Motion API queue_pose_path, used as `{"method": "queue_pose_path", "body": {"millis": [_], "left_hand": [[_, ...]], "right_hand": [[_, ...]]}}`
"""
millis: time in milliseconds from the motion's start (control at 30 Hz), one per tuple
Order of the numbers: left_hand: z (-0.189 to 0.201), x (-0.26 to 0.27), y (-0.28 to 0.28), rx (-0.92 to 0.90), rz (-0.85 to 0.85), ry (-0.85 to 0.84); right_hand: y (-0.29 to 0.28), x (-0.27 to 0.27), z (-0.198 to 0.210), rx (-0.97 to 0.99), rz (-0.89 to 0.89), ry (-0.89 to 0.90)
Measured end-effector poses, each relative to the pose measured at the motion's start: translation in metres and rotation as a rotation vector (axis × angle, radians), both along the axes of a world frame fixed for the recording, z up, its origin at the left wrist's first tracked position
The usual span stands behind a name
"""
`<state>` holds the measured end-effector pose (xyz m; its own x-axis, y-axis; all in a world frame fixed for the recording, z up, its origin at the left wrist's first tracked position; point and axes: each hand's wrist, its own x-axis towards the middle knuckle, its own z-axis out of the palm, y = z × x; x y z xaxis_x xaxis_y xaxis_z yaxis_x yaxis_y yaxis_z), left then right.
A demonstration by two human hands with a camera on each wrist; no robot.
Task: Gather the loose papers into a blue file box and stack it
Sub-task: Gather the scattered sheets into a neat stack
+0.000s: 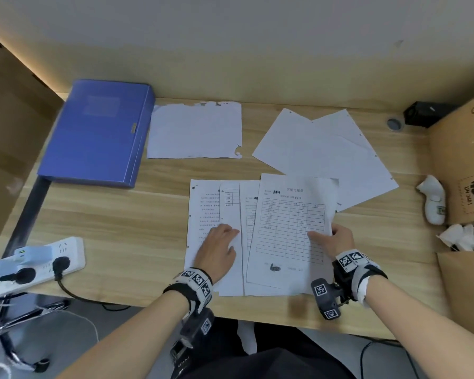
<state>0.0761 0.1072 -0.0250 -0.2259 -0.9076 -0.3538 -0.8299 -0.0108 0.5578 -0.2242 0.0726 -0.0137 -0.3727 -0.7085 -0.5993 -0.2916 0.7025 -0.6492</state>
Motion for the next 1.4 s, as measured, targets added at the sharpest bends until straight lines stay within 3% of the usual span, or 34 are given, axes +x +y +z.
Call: {"method": "queue_pose_path", "body": {"millis": [133,367,500,600,800,1066,1400], "left_hand": [[-0.006,0.024,0.011,-0.014,-0.235,-0.23],[0.0,0.048,-0.002,0.07,-0.182,-0.226],[0.009,0.06,-0.013,0.012,0.152,-0.054],[0.007,0.078,-0.022,-0.05,0.408,-0.081],[0.005,0.097,-0.04,0.299,0.791,0.164],[0.002,0.097,-0.052,0.423,0.742,0.306],[0.003,0.088,-0.047,0.426,0.836,0.573]], "right_hand": [[0.0,0.003,-0.003,0.002,-0.011,0.013],[-0.009,0.022,0.001,0.009,0.027,-0.026],[-0.01,0.044,-0.003,0.01,0.088,0.008],[-0.01,0.056,-0.008,0.02,0.114,0.116],[-0.009,0.07,-0.011,0.04,0.124,0.224],[-0.009,0.09,-0.009,0.04,0.194,0.26],[-0.021,0.187,-0.028,-0.028,0.275,0.214]]}}
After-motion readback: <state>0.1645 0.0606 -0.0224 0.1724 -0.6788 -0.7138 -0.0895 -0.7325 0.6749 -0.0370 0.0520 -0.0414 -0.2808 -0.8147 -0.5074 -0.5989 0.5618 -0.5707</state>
